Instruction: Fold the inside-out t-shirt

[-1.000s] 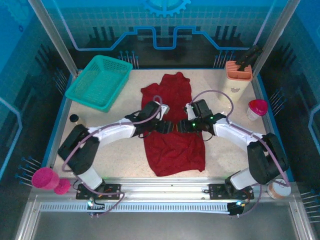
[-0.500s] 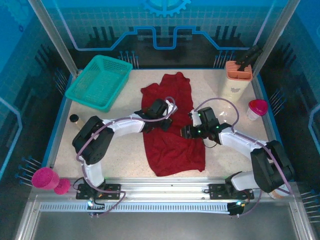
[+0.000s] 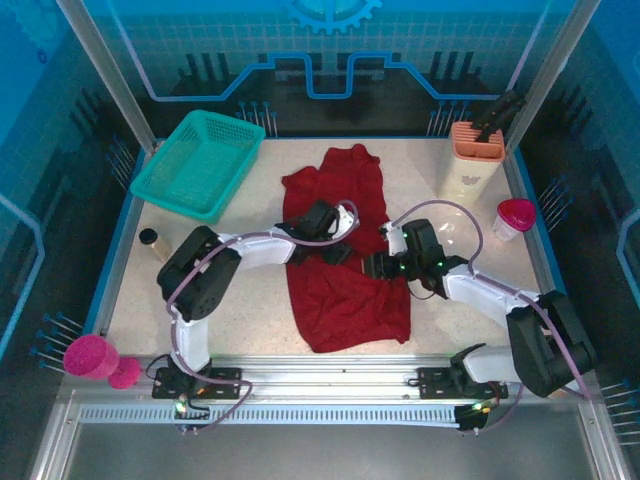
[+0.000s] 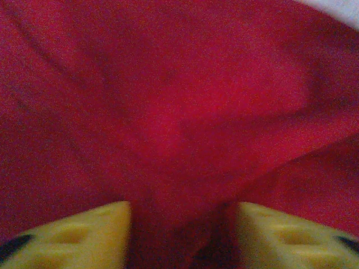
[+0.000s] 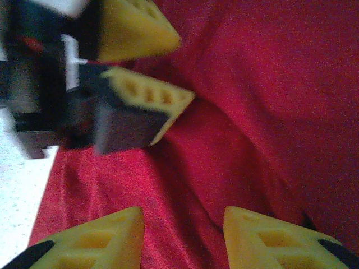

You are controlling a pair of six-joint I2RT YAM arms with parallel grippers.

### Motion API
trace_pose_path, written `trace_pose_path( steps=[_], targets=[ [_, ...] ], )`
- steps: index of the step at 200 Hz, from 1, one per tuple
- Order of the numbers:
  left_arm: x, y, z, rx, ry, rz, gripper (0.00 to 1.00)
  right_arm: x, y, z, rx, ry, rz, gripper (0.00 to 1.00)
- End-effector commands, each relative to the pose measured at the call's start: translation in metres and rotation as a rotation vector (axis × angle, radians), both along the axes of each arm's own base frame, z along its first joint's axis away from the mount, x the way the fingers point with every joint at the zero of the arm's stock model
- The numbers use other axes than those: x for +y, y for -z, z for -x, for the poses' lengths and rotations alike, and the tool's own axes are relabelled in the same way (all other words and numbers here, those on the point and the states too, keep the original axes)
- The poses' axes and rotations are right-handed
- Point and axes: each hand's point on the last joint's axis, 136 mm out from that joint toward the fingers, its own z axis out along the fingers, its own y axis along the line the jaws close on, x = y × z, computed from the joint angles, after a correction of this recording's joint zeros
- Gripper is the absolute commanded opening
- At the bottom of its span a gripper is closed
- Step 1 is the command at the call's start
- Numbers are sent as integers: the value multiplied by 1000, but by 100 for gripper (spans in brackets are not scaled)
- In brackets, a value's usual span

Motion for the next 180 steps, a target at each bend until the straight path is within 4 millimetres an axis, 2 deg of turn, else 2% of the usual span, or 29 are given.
trace_pose_path(
  steps=[1, 6, 13, 27, 43, 63, 82, 116, 133, 163, 180],
  targets=[
    [1, -11, -9, 69, 19, 17, 24, 17, -11, 0, -92, -99, -83, 44],
    [2, -19, -10, 101, 20, 49, 11, 21, -13, 1, -113, -117, -94, 44],
    [3, -36, -13, 121, 8, 98, 0, 26, -17, 0, -148, -145, -103, 44],
    [3, -77, -11, 105, 5, 196, 0, 37, -22, -1, -239, -195, -99, 44],
    [-2, -123, 6, 71, 36, 323, 0, 51, -25, -3, -341, -243, -79, 43],
    [-5, -152, 26, 71, 75, 436, 0, 61, -26, -17, -380, -225, -92, 43],
    [-3, -153, 34, 77, 80, 451, 0, 58, -26, -37, -388, -137, -112, 47],
    [1, -139, 38, 106, 72, 422, 0, 50, -30, -58, -359, -52, -176, 49],
    [2, -133, 36, 114, 61, 406, 0, 53, -35, -57, -359, -75, -203, 49],
    [7, -130, 29, 97, 44, 390, 0, 66, -46, -38, -345, -213, -293, 49],
    [9, -126, 26, 100, 39, 379, 0, 64, -47, -39, -335, -186, -305, 48]
  ],
)
